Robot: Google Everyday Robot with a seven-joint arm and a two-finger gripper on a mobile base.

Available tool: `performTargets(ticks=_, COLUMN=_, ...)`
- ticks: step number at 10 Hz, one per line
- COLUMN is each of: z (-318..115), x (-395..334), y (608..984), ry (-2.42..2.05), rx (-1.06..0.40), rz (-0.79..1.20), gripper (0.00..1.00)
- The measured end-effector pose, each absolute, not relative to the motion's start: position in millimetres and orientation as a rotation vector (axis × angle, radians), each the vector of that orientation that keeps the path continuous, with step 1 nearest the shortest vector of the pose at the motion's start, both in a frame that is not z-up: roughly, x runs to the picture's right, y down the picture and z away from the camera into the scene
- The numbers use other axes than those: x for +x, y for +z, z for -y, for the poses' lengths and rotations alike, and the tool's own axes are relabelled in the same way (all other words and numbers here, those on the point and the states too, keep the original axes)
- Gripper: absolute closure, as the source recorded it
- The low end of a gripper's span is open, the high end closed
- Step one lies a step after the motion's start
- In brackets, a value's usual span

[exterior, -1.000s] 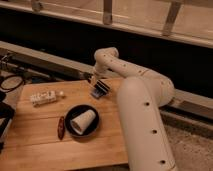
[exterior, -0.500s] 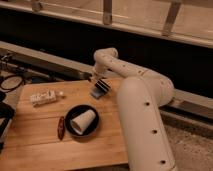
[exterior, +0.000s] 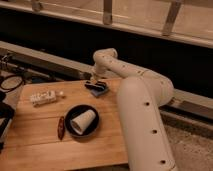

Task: Place the eraser on the white sponge

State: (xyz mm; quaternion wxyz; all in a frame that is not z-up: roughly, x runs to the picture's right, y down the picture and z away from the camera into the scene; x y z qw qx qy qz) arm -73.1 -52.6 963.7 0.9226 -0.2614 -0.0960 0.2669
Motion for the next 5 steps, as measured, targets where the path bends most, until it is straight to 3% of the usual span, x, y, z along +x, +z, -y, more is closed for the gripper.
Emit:
performTargets(ticks=4, z=47.1, x=-78.2, y=967.8, ry=0.543, rx=-0.538, rz=0.202, gripper=0.66)
performTargets(ticks=5, z=46.8, x=-76.5, y=969.8, ry=0.551, rx=-0.538, rz=0.201, gripper=0.74)
